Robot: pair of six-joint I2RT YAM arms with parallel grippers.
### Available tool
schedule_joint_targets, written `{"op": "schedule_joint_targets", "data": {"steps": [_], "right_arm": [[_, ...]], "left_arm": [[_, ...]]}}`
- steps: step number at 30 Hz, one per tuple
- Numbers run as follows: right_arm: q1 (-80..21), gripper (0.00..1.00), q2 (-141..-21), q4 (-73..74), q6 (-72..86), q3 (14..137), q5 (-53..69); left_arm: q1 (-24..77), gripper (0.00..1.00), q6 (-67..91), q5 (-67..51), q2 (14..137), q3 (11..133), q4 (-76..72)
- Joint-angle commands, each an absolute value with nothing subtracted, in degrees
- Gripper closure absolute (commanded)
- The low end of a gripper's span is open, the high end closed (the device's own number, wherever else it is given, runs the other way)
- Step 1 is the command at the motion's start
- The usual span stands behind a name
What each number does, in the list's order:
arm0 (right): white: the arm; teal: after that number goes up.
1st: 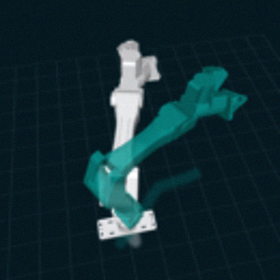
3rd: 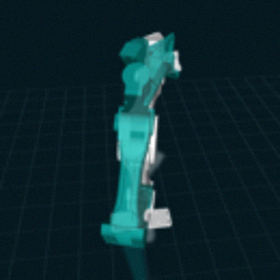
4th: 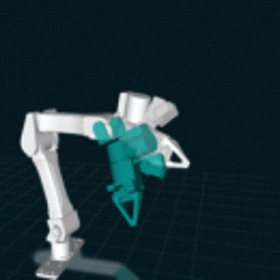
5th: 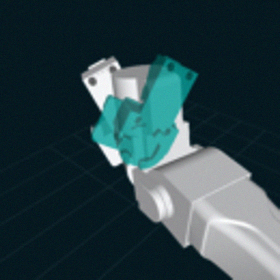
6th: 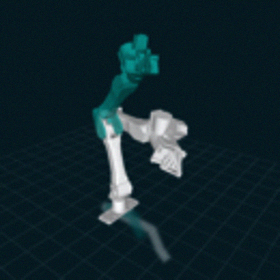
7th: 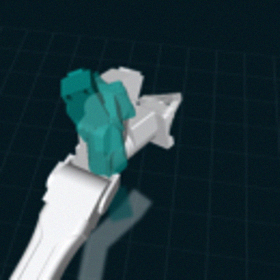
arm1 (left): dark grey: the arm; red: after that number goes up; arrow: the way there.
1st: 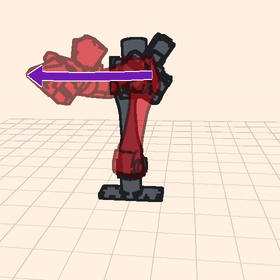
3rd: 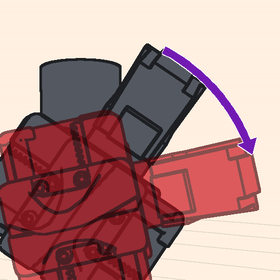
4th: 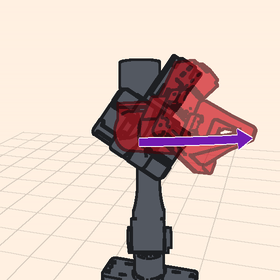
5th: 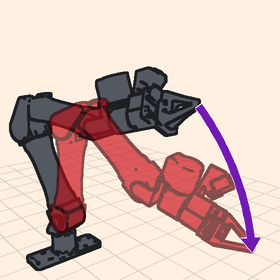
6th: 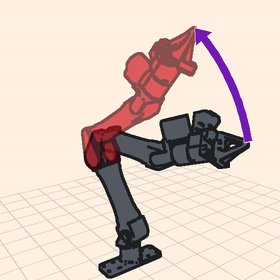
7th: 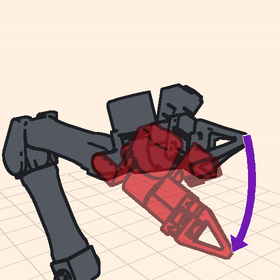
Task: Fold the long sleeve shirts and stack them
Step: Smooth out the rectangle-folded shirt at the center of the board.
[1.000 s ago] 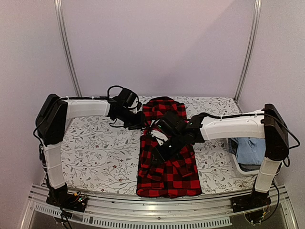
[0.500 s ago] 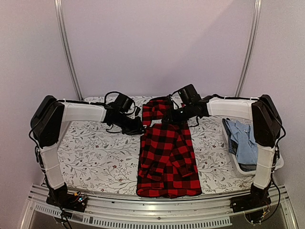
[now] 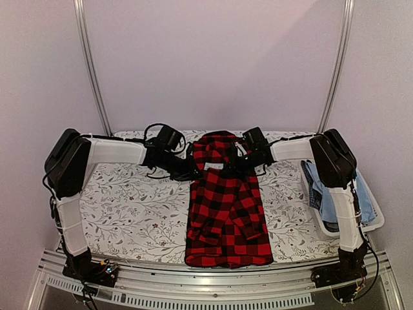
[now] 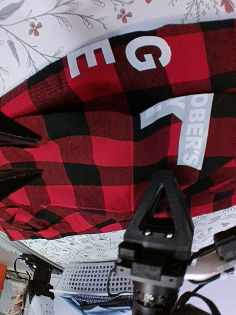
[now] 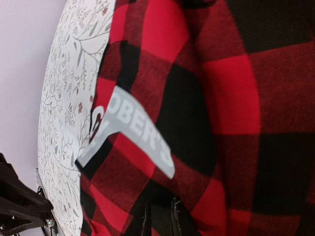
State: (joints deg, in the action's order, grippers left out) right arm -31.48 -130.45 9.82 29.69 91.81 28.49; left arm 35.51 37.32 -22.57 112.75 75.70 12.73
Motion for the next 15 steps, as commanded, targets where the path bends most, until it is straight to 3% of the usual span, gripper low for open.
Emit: {"op": "schedule_joint_targets", "data": {"steps": [1, 15], "right_arm": [[-29.0, 0.86, -135.8, 8.9, 31.8, 96.5, 30.9], [-28.4, 0.8, -131.1, 14.3, 28.4, 98.3, 27.4]], "left_arm": [[36.2, 0.83, 37.9, -23.7, 112.8, 74.6, 11.3], [38.4, 0.83, 38.9, -24.4, 110.2, 65.2, 9.2]]}}
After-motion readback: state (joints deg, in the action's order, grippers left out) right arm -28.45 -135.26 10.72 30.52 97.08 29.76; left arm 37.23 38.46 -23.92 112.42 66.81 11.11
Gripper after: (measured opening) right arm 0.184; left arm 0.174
